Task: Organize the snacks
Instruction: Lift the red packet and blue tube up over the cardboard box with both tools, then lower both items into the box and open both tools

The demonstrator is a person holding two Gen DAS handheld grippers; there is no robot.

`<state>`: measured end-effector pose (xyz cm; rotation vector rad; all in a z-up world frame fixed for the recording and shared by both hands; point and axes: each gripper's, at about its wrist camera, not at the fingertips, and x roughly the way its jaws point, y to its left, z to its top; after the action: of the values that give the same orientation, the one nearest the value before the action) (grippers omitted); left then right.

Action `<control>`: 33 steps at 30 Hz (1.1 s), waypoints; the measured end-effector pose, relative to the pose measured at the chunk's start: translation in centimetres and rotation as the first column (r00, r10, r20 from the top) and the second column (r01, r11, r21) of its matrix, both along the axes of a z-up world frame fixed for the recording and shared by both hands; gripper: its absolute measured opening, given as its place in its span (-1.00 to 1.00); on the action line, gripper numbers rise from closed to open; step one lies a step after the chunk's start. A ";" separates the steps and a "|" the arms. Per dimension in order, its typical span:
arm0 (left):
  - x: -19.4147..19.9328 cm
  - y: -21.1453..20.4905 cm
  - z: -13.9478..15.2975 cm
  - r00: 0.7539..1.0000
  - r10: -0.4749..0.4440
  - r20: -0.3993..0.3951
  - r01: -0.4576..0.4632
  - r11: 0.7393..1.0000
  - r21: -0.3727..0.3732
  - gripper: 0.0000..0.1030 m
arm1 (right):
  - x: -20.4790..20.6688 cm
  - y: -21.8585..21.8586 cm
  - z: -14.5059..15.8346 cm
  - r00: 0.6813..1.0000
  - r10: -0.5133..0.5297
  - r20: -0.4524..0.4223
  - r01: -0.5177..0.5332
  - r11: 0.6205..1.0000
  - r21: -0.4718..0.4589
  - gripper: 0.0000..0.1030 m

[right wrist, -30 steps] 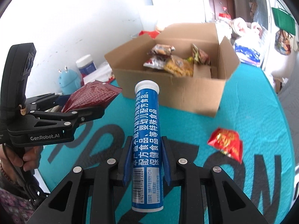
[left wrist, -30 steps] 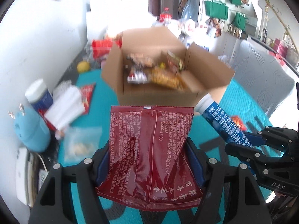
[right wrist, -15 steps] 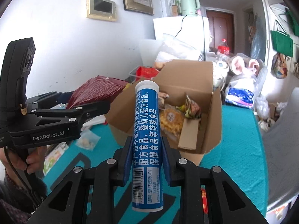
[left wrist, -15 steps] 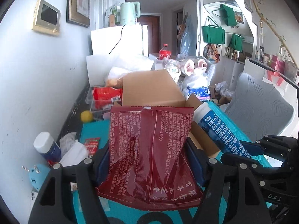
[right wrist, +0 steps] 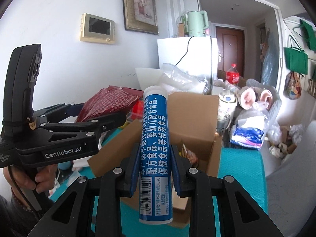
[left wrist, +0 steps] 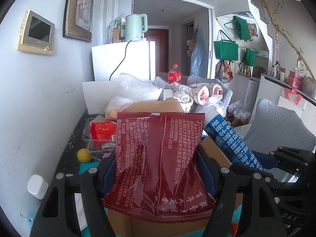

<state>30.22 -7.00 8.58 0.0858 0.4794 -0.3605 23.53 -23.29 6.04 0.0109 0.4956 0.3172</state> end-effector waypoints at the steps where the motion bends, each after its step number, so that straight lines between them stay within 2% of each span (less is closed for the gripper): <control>1: 0.5 -0.2 -0.1 1.000 -0.001 -0.001 0.001 1.000 -0.004 0.38 | 0.6 -0.2 0.0 1.000 0.000 -0.001 0.000 1.000 0.007 -0.45; 8: 4.5 -1.7 -1.9 1.000 0.014 -0.022 -0.014 1.000 0.010 0.38 | 4.9 -0.7 -0.9 1.000 -0.024 -0.006 0.024 1.000 0.003 -0.45; 13: 6.5 -2.4 -4.0 0.997 0.024 -0.075 -0.023 1.000 0.009 0.38 | 7.1 -0.9 -2.3 0.999 -0.018 -0.037 0.019 0.999 0.035 -0.45; 24: 9.3 -3.3 -8.1 0.987 0.055 -0.150 -0.041 0.995 0.093 0.38 | 10.1 -0.9 -5.3 0.992 -0.036 -0.120 0.037 0.999 0.002 -0.45; 27: 9.9 -3.7 -9.3 0.983 0.058 -0.174 -0.037 0.992 0.125 0.38 | 10.6 -0.9 -6.1 0.988 -0.055 -0.147 0.052 0.998 -0.028 -0.45; 33: 11.1 -4.4 -11.6 0.971 0.074 -0.229 -0.031 0.982 0.188 0.38 | 11.7 -0.5 -7.9 0.973 -0.138 -0.183 0.107 0.980 -0.170 -0.45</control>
<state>41.30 -11.35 -3.05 0.2100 0.7486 -0.2746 35.20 -23.79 -1.90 -0.0830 0.7101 0.1545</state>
